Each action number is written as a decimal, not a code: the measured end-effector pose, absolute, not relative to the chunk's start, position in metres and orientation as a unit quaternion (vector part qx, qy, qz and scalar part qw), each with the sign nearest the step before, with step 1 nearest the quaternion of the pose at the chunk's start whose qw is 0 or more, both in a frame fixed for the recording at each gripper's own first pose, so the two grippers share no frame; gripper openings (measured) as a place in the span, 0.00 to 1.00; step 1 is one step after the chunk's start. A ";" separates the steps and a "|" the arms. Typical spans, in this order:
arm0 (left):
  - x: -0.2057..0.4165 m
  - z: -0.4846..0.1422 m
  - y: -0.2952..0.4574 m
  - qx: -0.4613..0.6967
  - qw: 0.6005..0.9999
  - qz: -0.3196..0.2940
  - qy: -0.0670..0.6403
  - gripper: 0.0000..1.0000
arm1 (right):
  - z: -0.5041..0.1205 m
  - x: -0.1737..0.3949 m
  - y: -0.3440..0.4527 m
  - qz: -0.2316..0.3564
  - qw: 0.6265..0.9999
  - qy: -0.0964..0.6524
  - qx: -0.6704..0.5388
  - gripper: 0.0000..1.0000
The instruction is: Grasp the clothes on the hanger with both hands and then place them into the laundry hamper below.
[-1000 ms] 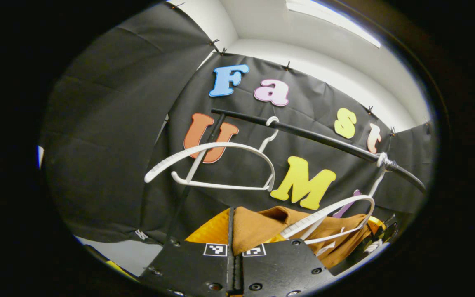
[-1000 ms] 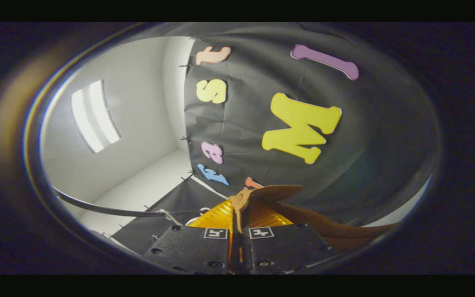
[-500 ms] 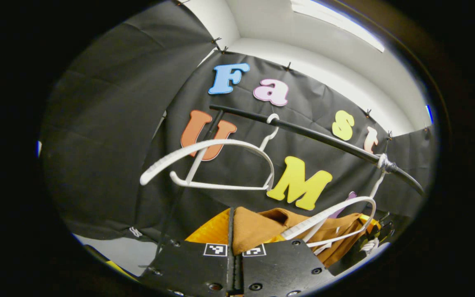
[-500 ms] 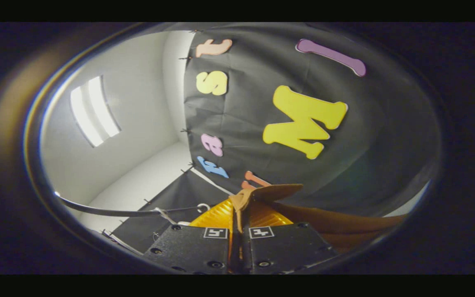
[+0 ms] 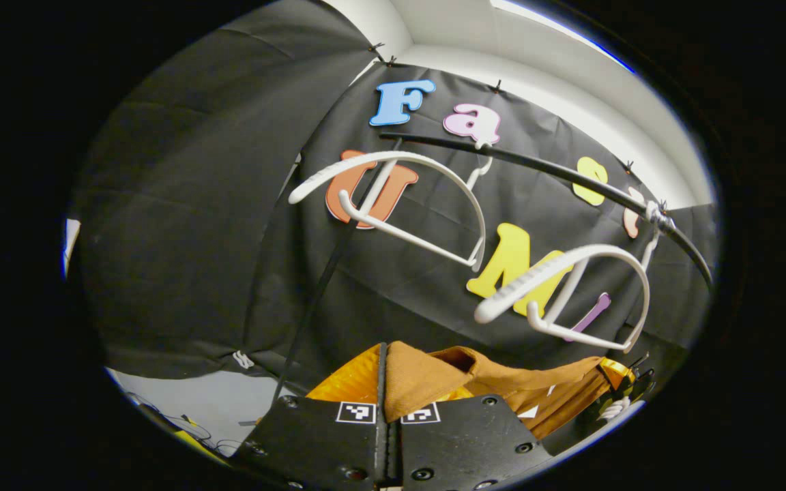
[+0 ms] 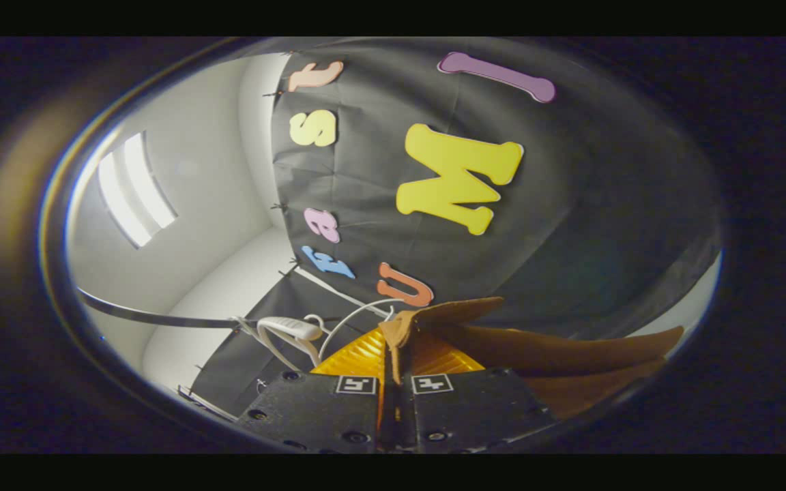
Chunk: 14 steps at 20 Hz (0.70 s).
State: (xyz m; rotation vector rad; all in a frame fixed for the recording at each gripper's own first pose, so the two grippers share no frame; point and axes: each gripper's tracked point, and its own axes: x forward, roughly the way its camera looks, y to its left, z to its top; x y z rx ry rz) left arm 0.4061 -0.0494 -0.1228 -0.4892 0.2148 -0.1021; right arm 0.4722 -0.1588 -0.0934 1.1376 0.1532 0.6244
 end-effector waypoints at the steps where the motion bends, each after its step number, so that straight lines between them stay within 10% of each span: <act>1: 0.401 -0.129 -0.052 -0.237 0.964 -0.052 0.112 0.05 | -0.103 0.467 -0.158 0.283 0.795 0.077 0.531 0.06; 14: 0.326 -0.107 -0.150 -0.193 0.954 -0.186 0.136 0.05 | -0.064 0.343 -0.007 0.350 0.797 0.095 0.483 0.05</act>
